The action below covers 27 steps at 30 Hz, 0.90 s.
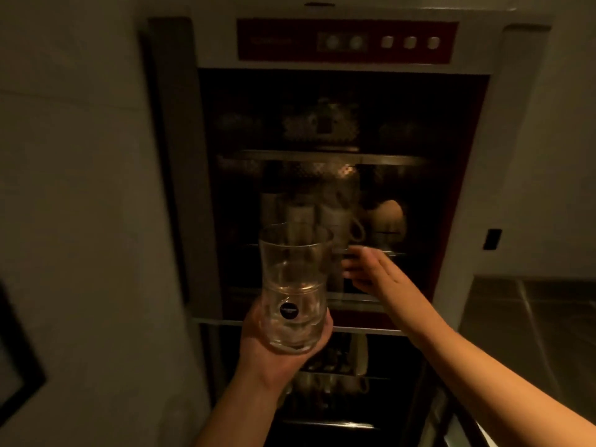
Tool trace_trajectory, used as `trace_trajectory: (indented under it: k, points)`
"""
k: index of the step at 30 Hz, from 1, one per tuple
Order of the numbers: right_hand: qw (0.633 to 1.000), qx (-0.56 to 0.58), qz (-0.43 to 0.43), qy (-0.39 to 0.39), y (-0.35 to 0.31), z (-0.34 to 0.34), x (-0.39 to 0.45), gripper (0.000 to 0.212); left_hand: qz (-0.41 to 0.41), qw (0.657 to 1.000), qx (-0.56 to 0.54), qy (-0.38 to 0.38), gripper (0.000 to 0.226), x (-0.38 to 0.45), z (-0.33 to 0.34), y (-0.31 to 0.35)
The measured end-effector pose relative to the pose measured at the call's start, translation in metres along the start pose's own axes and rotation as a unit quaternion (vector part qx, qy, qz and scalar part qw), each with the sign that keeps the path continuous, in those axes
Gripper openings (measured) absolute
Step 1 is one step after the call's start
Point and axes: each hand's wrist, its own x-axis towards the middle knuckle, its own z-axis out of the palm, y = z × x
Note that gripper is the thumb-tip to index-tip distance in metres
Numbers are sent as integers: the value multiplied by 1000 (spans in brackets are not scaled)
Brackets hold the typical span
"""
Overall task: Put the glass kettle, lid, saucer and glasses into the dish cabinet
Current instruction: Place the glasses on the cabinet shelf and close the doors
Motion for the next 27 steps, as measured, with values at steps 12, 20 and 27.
trace_trajectory:
  k: [12,20,27]
  points:
    - [941,278,189,37,81,131,30,68,86,994,-59,33,38,-88,-52,79]
    - [846,458,250,109,101,161,32,63,104,993,-45,19,41,-100,-56,80]
    - [695,623,296,203,125,179,30,68,128,989,-67,25,43,-97,-56,78]
